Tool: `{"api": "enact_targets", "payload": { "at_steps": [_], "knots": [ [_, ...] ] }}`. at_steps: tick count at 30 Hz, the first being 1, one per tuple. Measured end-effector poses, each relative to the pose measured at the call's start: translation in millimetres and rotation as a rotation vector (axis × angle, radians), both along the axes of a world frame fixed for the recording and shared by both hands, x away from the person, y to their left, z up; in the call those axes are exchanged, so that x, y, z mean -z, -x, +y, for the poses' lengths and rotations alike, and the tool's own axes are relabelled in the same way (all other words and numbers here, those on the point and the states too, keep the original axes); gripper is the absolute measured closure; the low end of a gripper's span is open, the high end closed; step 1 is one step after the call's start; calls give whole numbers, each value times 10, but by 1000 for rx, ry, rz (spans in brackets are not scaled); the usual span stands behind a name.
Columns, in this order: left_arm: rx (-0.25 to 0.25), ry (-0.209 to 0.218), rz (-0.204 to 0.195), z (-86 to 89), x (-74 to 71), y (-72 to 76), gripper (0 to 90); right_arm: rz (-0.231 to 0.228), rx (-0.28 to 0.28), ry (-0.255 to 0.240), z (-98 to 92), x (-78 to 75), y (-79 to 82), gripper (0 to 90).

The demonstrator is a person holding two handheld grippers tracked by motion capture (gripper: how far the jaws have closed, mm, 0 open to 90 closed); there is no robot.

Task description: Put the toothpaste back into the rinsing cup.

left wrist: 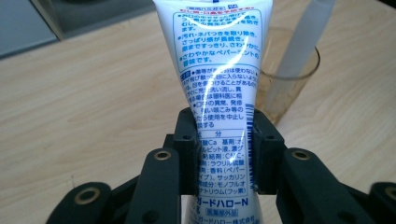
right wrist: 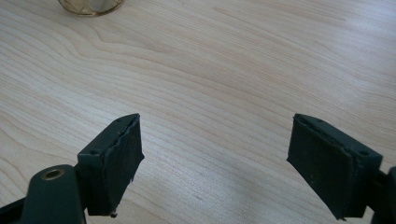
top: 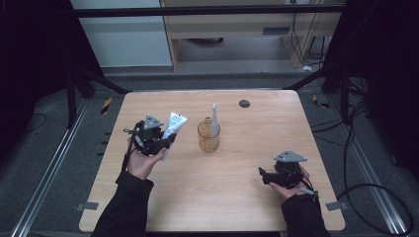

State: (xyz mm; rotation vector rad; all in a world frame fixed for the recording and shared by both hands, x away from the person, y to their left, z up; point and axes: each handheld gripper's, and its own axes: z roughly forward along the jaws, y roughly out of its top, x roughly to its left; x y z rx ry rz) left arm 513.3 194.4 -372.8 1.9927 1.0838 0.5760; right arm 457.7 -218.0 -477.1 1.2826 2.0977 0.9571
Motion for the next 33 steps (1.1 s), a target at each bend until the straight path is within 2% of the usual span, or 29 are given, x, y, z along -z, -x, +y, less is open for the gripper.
{"api": "enact_targets", "payload": {
  "at_steps": [5, 15, 22, 25, 33],
  "knots": [
    [-21, 41, -40, -45, -49, -72, 682, -1, 0, -1, 1, 2, -1, 176],
    [-51, 159, -111, -175, -79, -203, 682, -5, -3, -2, 5, 12, -6, 175],
    [-55, 195, -169, -314, -98, -258, 682, -8, 1, -4, 5, 11, -7, 173],
    [-52, 188, -197, -374, -94, -283, 682, -10, -2, -3, 8, 15, -8, 173],
    [-51, 244, -214, -492, -105, -392, 682, -10, -4, -9, 6, 18, -11, 171]
  ]
}}
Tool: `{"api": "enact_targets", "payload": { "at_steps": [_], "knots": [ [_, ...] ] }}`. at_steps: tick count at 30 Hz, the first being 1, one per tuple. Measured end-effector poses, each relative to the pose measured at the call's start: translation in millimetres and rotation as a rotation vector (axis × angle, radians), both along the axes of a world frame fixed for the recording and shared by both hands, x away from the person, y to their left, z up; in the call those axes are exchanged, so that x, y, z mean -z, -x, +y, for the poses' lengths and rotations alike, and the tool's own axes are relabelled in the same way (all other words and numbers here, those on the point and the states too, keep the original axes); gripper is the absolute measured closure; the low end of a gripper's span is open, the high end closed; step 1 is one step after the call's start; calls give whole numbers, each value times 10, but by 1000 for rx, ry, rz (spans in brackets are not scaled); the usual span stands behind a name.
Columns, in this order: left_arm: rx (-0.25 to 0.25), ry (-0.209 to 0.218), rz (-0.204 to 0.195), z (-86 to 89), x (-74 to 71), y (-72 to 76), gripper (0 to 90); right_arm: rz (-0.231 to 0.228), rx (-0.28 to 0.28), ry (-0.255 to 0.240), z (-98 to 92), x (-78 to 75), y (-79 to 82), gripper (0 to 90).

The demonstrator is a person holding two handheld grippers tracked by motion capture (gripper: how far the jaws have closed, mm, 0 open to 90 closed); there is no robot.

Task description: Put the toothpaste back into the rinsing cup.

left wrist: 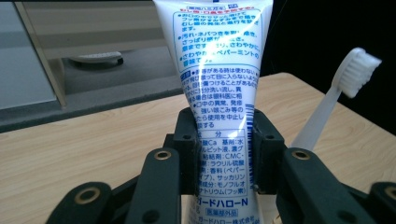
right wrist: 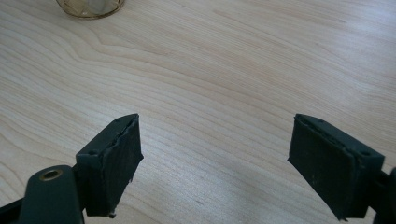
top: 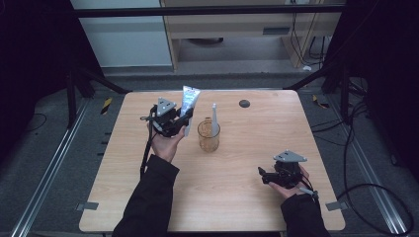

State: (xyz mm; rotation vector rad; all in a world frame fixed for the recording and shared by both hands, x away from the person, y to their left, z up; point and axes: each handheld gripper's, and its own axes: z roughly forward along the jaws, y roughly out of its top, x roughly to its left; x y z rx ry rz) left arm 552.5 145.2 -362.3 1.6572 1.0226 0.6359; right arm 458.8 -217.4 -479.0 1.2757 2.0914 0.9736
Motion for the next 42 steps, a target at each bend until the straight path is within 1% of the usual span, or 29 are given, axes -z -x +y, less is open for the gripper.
{"api": "enact_targets", "payload": {
  "at_steps": [5, 8, 13, 22, 29, 36, 40, 42],
  "knots": [
    [1, 26, -16, -70, 15, -62, 682, 2, 0, 0, 4, 4, -3, 171],
    [-1, 25, -19, -132, 22, -90, 682, 4, 3, -3, -1, 3, -2, 171],
    [0, 18, -41, -248, 39, -126, 682, 1, 2, -5, -7, 3, -5, 171],
    [-10, 41, -66, -374, 91, -226, 682, -1, 1, -4, -12, 5, -6, 171],
    [-17, 46, -57, -423, 180, -300, 682, -1, -2, -2, -13, 11, -11, 171],
    [-7, 43, -50, -479, 257, -346, 682, 0, -3, -2, -12, 15, -13, 171],
    [2, 34, -40, -515, 297, -363, 682, 2, -2, -1, -11, 17, -15, 171],
    [5, 37, -33, -525, 316, -375, 682, 0, -5, 2, -13, 18, -14, 171]
  ]
}}
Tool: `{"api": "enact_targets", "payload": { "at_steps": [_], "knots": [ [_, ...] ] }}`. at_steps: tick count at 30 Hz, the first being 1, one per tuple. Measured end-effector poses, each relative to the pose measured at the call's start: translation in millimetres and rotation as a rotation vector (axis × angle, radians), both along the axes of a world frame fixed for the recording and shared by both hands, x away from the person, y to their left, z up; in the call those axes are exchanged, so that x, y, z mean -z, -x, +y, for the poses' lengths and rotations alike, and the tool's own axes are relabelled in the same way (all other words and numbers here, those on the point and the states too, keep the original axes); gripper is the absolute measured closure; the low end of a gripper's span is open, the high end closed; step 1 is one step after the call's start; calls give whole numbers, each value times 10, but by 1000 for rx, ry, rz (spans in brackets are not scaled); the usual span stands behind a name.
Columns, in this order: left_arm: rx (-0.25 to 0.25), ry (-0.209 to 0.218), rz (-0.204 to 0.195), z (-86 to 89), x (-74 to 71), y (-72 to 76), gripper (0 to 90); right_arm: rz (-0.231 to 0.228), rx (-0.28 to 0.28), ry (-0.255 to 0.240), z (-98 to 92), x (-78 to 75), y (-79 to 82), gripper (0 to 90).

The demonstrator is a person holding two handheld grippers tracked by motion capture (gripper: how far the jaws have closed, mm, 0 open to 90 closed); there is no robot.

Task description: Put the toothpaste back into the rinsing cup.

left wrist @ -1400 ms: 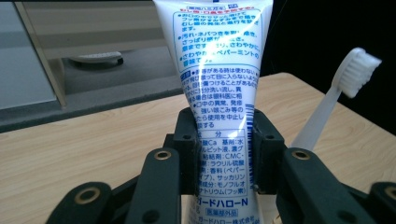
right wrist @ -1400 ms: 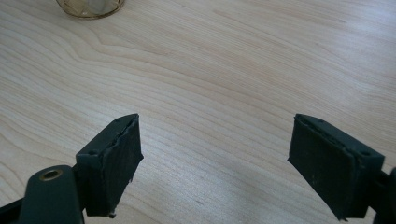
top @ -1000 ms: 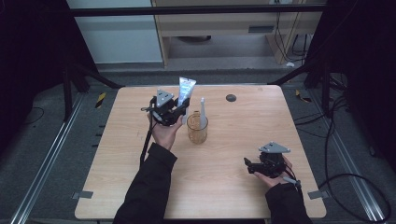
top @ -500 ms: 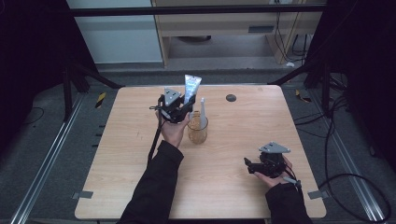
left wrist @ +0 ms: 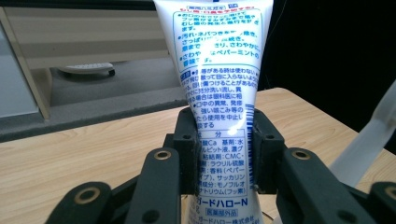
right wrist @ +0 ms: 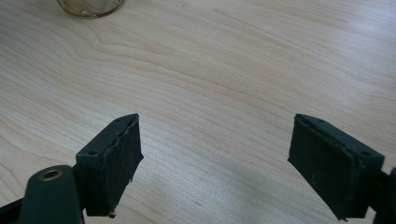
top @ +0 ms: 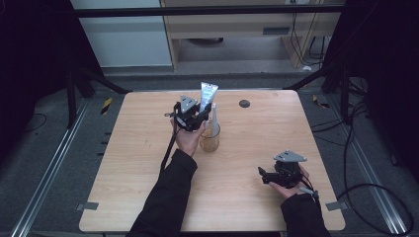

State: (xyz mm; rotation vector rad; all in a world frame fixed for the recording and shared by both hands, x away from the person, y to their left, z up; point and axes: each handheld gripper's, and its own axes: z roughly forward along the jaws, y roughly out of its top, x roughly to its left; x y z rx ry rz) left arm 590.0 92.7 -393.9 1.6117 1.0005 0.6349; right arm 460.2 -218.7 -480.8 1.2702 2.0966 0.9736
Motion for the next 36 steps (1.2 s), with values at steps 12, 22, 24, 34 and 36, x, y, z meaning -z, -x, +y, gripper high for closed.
{"api": "enact_targets", "payload": {
  "at_steps": [12, 22, 24, 34, 36],
  "knots": [
    [16, -3, 19, -21, 79, -44, 681, 4, 1, -1, 8, 5, 1, 171],
    [30, -26, 34, -59, 167, -65, 679, 7, 0, -3, 11, 6, 1, 171],
    [32, -26, 39, -69, 190, -71, 678, 6, -3, -1, 10, 8, 0, 171],
    [46, -48, 69, -76, 260, -84, 670, 7, -2, 1, 12, 12, -3, 170],
    [49, -59, 73, -79, 272, -84, 667, 9, -1, -1, 15, 13, -3, 171]
  ]
}}
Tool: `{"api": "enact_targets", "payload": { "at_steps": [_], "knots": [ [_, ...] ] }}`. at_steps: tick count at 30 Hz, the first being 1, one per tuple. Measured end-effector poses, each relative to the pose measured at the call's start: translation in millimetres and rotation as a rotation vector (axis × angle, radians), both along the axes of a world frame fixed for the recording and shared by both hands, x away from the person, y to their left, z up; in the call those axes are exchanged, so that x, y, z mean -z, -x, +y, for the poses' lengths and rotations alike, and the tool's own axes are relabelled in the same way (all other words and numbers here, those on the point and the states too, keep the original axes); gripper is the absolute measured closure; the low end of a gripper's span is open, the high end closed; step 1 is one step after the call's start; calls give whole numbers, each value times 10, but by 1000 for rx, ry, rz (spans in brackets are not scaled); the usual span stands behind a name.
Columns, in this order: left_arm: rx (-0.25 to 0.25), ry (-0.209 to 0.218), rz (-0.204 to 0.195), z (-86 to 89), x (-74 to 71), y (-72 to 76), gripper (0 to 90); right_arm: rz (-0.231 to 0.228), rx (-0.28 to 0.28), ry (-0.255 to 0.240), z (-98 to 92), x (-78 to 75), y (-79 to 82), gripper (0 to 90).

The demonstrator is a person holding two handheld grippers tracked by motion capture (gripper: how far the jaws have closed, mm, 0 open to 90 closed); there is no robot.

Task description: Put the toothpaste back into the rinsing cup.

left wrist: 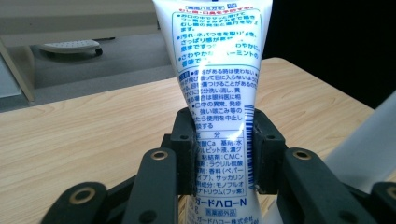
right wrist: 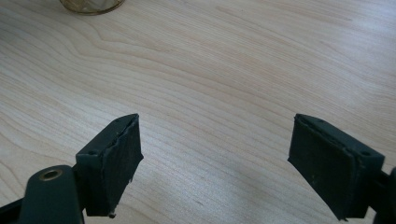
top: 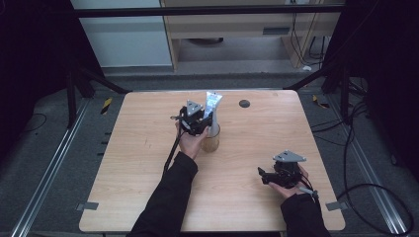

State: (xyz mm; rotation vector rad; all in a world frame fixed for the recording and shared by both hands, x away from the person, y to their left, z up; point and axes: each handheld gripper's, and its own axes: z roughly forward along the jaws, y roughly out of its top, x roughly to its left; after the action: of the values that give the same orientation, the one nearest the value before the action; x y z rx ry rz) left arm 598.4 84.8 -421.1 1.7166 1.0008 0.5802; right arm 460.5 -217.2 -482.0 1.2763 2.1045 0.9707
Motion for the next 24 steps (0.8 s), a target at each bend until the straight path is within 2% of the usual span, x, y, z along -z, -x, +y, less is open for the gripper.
{"api": "enact_targets", "payload": {
  "at_steps": [9, 20, 24],
  "knots": [
    [21, -16, 25, -10, 28, -4, 648, -2, -1, 1, -2, -1, 0, 170],
    [39, -51, 47, 54, -41, 21, 599, -2, 1, 4, -2, -3, 2, 169],
    [61, -84, 57, 56, -66, 37, 595, -2, -1, 4, 1, -2, 3, 169]
  ]
}}
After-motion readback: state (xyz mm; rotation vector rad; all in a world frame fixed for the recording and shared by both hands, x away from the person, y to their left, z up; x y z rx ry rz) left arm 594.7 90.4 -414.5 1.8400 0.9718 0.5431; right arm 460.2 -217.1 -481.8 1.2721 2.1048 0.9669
